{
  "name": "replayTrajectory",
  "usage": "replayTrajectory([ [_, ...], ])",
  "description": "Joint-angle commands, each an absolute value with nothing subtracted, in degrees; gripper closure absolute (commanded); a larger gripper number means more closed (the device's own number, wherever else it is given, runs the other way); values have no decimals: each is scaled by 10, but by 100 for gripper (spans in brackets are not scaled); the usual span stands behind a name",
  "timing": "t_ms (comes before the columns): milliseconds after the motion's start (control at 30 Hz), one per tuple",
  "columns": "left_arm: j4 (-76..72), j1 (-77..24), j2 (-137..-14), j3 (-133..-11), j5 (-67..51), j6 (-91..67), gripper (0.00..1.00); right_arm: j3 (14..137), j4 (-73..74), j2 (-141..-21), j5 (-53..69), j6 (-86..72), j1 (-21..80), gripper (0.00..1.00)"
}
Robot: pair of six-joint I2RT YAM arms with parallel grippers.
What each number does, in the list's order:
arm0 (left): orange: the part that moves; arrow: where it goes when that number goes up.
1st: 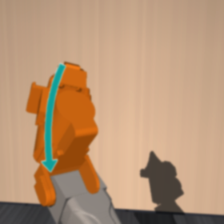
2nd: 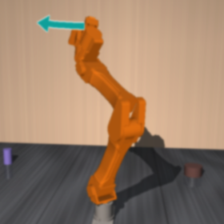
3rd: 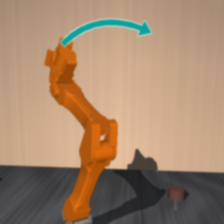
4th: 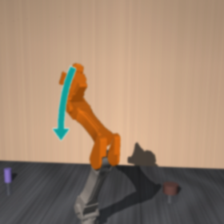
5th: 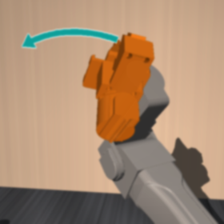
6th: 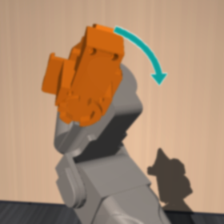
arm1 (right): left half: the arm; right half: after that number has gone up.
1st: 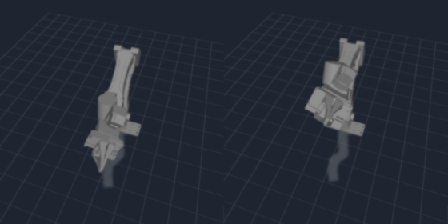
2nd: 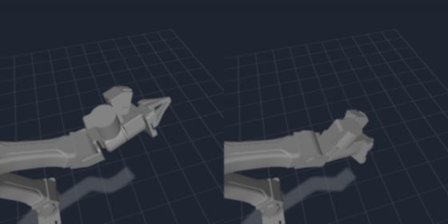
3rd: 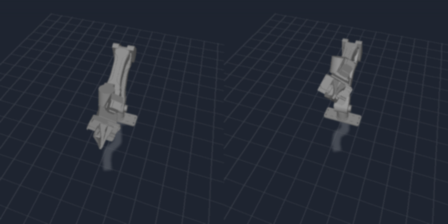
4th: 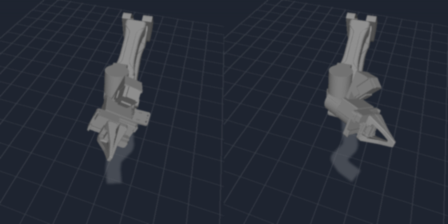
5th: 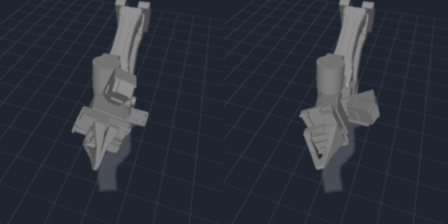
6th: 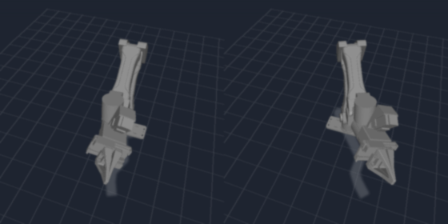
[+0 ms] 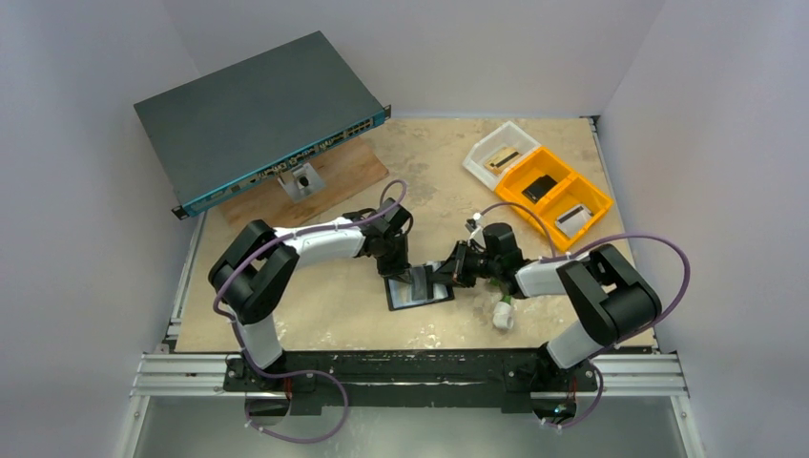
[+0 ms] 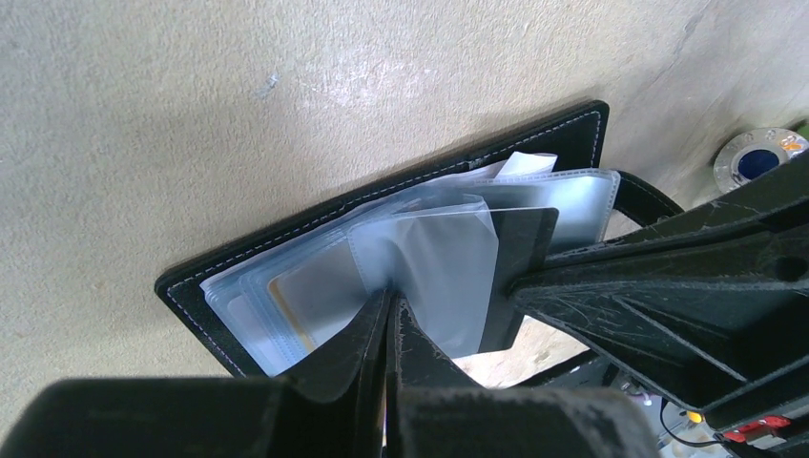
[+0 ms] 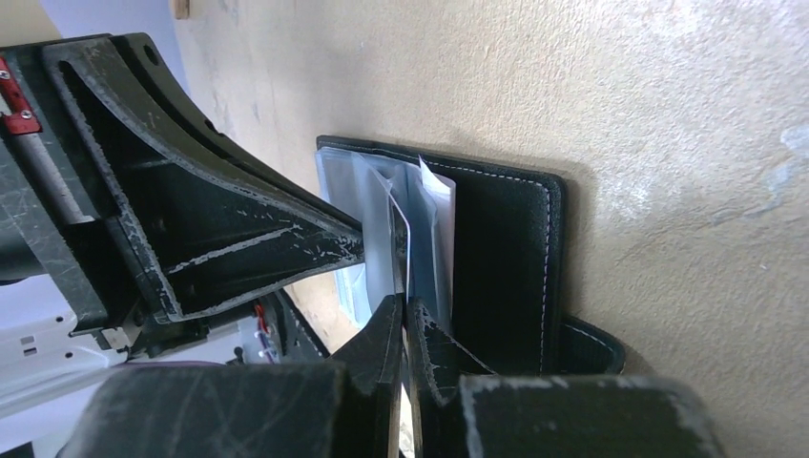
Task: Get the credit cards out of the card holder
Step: Remove the credit card from the card holder.
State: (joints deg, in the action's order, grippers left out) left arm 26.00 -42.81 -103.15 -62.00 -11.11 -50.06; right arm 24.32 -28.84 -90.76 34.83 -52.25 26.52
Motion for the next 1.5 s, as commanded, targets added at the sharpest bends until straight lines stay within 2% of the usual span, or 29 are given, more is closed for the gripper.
replayTrajectory([
  [0,326,-413,-1057,-565,-6,-483,100,243,-246,-866,312,-496,268,100],
  [500,314,-406,-1040,-537,-5,-483,100,256,-156,-816,259,-458,261,100],
  [1233,333,-408,-987,-615,-50,-462,100,301,-46,-726,235,-445,251,100],
  [1333,338,-410,-966,-630,-65,-453,92,307,-37,-714,236,-448,251,100],
  [1467,341,-410,-930,-635,-79,-440,74,322,-19,-700,234,-449,251,100],
])
